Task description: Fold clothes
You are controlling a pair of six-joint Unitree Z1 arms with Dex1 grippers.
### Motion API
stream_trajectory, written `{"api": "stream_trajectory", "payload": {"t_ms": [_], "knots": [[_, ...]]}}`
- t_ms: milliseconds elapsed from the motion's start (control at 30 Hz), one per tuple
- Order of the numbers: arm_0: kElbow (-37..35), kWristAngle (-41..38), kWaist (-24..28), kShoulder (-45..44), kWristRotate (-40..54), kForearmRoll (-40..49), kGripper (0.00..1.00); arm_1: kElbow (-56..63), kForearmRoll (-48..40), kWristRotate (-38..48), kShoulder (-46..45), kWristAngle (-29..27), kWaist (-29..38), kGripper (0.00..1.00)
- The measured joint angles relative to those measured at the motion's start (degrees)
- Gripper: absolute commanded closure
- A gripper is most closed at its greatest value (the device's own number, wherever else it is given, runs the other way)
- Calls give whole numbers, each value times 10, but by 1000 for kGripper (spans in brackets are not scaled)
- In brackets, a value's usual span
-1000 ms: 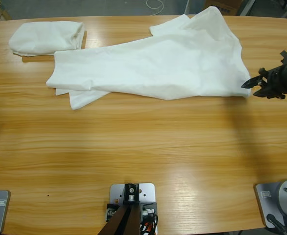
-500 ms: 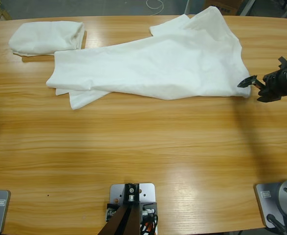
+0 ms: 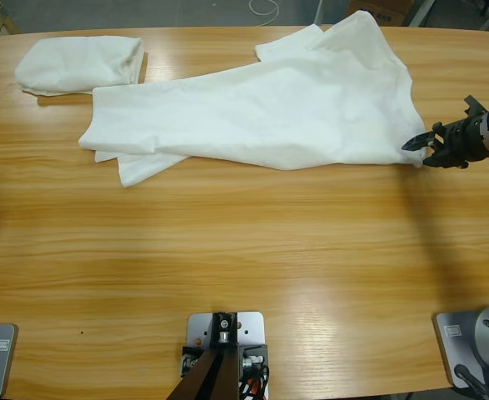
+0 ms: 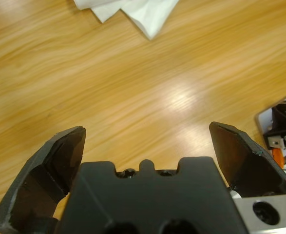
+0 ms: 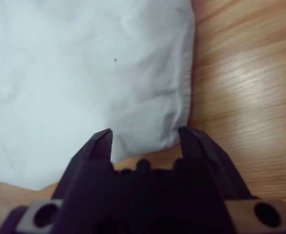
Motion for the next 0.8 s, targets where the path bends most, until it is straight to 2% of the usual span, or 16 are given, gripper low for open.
{"api": "stream_trajectory", "payload": {"t_ms": [233, 333, 367, 433, 500, 633, 800], "knots": [[0, 0, 0, 0, 0, 0, 0, 8, 0, 1, -7, -29, 0, 414], [0, 0, 0, 0, 0, 0, 0, 14, 0, 1, -7, -36, 0, 442], [0, 0, 0, 0, 0, 0, 0, 16, -1, 1, -7, -36, 0, 577], [0, 0, 0, 0, 0, 0, 0, 17, -9, 1, -5, -29, -1, 762], [0, 0, 0, 0, 0, 0, 0, 17, -21, 1, 1, -15, -2, 999], [0, 0, 0, 0, 0, 0, 0, 17, -48, -3, 17, 24, -2, 1000], [0, 0, 0, 1, 0, 0, 0, 19, -64, -23, 23, 43, -2, 1000]]}}
